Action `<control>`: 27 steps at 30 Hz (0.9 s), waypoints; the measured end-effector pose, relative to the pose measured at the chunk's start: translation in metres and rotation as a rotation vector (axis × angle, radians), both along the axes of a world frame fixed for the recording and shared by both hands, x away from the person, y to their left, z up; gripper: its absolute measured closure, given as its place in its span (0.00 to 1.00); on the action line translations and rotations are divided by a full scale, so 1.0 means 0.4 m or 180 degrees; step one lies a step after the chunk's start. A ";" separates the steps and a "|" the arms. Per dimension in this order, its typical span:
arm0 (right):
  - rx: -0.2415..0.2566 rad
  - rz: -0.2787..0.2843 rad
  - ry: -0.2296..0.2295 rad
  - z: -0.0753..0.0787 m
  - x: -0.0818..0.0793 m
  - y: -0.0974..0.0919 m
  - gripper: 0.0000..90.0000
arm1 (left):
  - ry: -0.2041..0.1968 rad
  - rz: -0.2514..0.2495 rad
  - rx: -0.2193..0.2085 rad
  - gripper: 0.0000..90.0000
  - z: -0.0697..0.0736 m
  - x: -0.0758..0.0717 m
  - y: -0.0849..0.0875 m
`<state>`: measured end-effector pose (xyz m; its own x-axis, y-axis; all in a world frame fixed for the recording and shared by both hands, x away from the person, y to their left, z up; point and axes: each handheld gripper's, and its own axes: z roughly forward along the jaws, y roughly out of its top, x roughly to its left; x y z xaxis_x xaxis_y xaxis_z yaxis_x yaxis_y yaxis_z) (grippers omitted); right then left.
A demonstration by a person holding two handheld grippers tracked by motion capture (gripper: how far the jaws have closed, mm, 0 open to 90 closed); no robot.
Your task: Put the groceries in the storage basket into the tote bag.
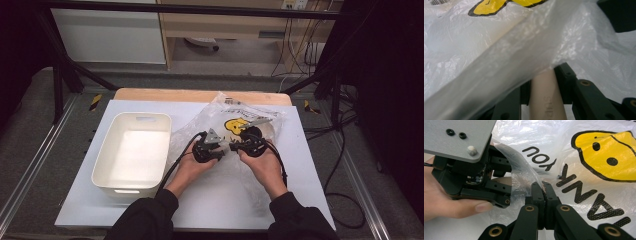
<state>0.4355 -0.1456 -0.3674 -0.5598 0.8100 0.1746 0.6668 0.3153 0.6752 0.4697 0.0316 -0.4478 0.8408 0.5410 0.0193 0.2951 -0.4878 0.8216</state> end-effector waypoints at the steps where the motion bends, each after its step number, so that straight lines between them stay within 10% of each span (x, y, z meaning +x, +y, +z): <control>1: -0.0002 -0.0001 0.0001 0.000 0.000 0.000 1.00 | -0.0002 0.0001 0.0008 0.76 -0.001 0.001 0.000; 18: -0.0001 -0.0005 0.0028 -0.013 0.003 0.000 1.00 | 0.0040 0.0048 0.0121 0.75 -0.023 -0.006 -0.009; 27: 0.0019 -0.0016 0.0040 -0.014 0.003 0.001 1.00 | 0.0018 0.0180 0.0114 0.57 -0.006 -0.028 0.001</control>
